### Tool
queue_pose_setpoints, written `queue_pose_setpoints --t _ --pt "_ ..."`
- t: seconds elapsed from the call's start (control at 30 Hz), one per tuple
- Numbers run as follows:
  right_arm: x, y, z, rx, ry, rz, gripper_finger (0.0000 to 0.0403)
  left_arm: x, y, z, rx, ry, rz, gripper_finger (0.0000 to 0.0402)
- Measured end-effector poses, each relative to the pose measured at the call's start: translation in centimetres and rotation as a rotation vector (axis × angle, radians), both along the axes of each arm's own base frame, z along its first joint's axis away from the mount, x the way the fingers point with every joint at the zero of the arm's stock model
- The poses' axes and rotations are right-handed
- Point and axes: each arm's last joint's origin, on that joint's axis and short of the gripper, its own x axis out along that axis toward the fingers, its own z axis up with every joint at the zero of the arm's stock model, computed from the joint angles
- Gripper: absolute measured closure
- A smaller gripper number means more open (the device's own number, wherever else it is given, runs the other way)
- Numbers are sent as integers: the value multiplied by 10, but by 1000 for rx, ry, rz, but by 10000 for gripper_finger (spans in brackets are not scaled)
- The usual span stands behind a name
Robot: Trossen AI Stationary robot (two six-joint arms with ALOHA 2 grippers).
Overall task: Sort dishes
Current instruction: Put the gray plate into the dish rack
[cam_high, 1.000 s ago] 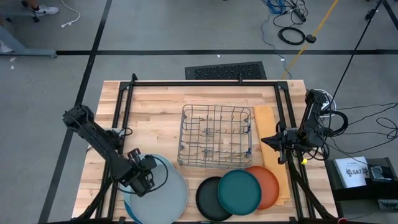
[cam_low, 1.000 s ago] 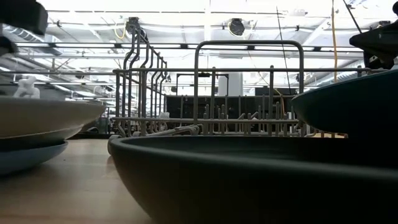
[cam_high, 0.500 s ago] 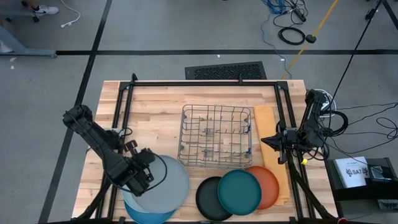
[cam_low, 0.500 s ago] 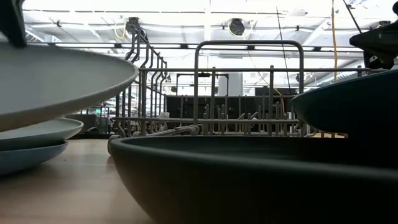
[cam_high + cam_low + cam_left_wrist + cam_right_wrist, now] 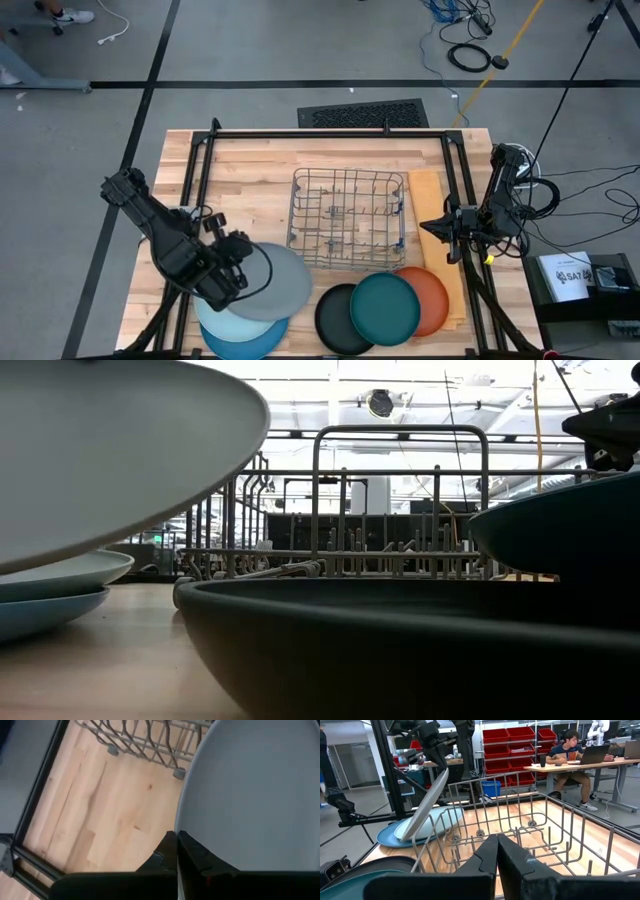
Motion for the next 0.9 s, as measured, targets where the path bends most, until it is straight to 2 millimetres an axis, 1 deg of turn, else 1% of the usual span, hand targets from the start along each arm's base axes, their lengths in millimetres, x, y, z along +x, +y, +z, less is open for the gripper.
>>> queue_pose_setpoints --t 0.17,0.33,0.63,0.9 --pt "0 0 0 0 0 0 397 3 2 10 2 0 -50 401" --pt "0 0 0 -1 0 0 397 4 2 28 -9 -47 -106 401" --pt "0 0 0 -4 1 0 397 12 0 71 53 -278 -227 401" --pt "0 0 0 0 0 0 397 23 -1 94 184 -448 -296 401"
